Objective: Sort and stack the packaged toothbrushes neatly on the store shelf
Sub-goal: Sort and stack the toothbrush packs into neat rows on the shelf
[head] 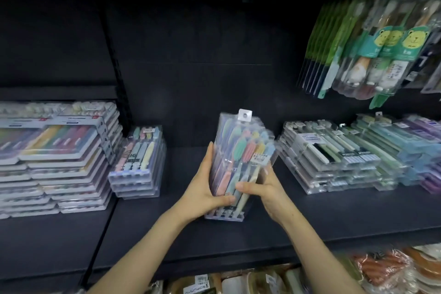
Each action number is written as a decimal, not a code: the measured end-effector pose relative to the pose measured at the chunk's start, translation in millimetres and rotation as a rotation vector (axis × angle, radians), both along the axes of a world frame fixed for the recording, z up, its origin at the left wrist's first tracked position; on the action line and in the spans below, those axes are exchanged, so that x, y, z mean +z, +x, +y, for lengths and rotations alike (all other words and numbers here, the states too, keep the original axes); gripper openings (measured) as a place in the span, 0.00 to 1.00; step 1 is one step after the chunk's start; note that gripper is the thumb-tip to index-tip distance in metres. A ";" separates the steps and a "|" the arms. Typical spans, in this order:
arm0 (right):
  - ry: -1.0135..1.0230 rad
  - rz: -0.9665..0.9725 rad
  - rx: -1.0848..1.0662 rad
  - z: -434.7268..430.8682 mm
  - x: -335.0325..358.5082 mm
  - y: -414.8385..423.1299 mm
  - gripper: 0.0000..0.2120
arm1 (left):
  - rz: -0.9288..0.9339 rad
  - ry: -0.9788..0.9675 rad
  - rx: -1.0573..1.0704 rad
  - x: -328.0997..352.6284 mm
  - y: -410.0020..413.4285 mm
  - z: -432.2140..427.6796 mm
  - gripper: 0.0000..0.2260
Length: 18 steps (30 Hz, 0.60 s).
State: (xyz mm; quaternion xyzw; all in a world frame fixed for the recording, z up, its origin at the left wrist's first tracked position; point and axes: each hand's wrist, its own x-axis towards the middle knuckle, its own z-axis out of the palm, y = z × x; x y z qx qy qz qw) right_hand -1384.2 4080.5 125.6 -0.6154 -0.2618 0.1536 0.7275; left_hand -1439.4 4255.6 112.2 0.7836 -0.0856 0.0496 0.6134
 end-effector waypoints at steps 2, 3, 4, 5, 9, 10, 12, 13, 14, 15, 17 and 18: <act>-0.053 -0.021 0.044 8.0 -5.3 -4.3 0.44 | 0.024 0.048 -0.007 -9.6 -0.1 6.3 0.56; -0.076 -0.020 0.062 11.7 -9.0 -7.1 0.47 | 0.038 0.049 0.001 -15.5 -1.1 7.5 0.56; -0.089 -0.018 0.072 14.3 -13.2 -10.0 0.48 | 0.048 0.035 0.014 -21.3 -2.7 7.8 0.55; -0.095 -0.017 0.071 16.0 -17.3 -11.8 0.48 | 0.049 0.017 0.032 -26.6 -4.3 7.7 0.55; -0.126 -0.017 0.051 16.8 -21.3 -10.2 0.42 | 0.020 -0.004 0.060 -32.1 -7.1 5.9 0.53; -0.131 -0.018 0.042 17.0 -20.1 -10.1 0.41 | 0.008 0.000 0.070 -30.9 -7.9 4.6 0.52; -0.126 -0.019 0.020 18.1 -16.0 -10.5 0.37 | -0.009 0.004 0.116 -25.0 -10.1 2.0 0.49; -0.114 -0.014 0.006 19.3 -12.2 -9.9 0.35 | -0.006 0.002 0.148 -20.0 -10.5 1.3 0.47; -0.102 0.006 -0.008 20.4 -7.1 -9.3 0.32 | 0.019 -0.005 0.184 -14.4 -10.5 1.7 0.46; -0.096 0.036 -0.020 22.0 -0.7 -7.8 0.29 | 0.060 -0.018 0.212 -7.7 -10.2 3.0 0.44; -0.121 0.106 -0.017 26.1 12.5 -1.9 0.22 | 0.177 -0.060 0.213 6.8 -7.7 8.0 0.38; -0.158 0.148 -0.002 28.6 17.9 1.8 0.18 | 0.249 -0.086 0.191 13.3 -5.6 11.4 0.33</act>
